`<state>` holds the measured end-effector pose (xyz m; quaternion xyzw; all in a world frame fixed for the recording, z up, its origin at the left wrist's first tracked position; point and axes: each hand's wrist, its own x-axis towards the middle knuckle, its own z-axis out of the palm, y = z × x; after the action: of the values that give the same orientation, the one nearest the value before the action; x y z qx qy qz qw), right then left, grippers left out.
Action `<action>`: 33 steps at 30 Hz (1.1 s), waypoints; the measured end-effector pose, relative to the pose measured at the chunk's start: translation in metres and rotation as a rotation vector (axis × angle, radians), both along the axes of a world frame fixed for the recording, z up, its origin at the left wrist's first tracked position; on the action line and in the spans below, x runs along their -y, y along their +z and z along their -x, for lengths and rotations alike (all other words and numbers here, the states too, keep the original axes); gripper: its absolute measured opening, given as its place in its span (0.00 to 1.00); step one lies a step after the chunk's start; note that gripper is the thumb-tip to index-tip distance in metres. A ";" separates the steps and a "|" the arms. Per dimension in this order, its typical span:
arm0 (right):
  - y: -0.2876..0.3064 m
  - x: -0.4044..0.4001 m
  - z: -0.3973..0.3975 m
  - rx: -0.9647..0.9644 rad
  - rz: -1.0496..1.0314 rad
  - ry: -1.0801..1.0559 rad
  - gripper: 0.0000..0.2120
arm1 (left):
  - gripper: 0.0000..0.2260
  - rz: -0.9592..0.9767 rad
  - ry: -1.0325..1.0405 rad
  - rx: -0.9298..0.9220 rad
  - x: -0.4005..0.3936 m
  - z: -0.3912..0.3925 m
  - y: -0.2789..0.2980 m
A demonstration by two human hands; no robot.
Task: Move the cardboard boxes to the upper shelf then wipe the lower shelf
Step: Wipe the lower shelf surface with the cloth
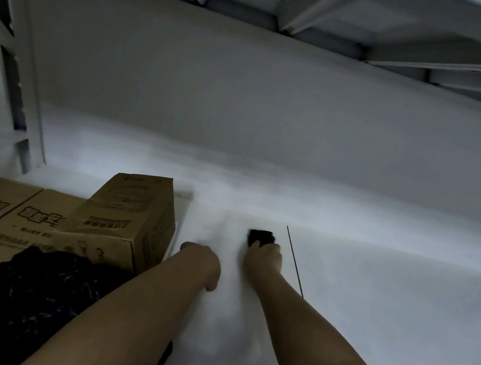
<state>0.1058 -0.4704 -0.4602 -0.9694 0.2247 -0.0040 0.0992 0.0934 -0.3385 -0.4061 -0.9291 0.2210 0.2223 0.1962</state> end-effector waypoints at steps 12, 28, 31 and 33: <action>0.003 0.037 0.011 -0.284 0.384 -0.055 0.23 | 0.24 -0.025 0.013 -0.072 -0.004 -0.005 0.002; 0.000 0.000 -0.009 -0.106 0.322 0.622 0.29 | 0.23 -0.002 0.049 -0.121 -0.019 -0.007 0.007; 0.000 0.011 -0.006 -0.091 0.275 0.365 0.25 | 0.23 0.003 0.055 -0.155 -0.020 -0.009 0.008; 0.002 0.003 -0.009 -0.109 0.247 0.239 0.22 | 0.22 -0.013 0.030 -0.163 -0.024 -0.008 0.008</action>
<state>0.1145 -0.4737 -0.4586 -0.9928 0.1106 0.0329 -0.0330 0.1017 -0.3144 -0.3978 -0.9098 0.2208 0.3016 0.1801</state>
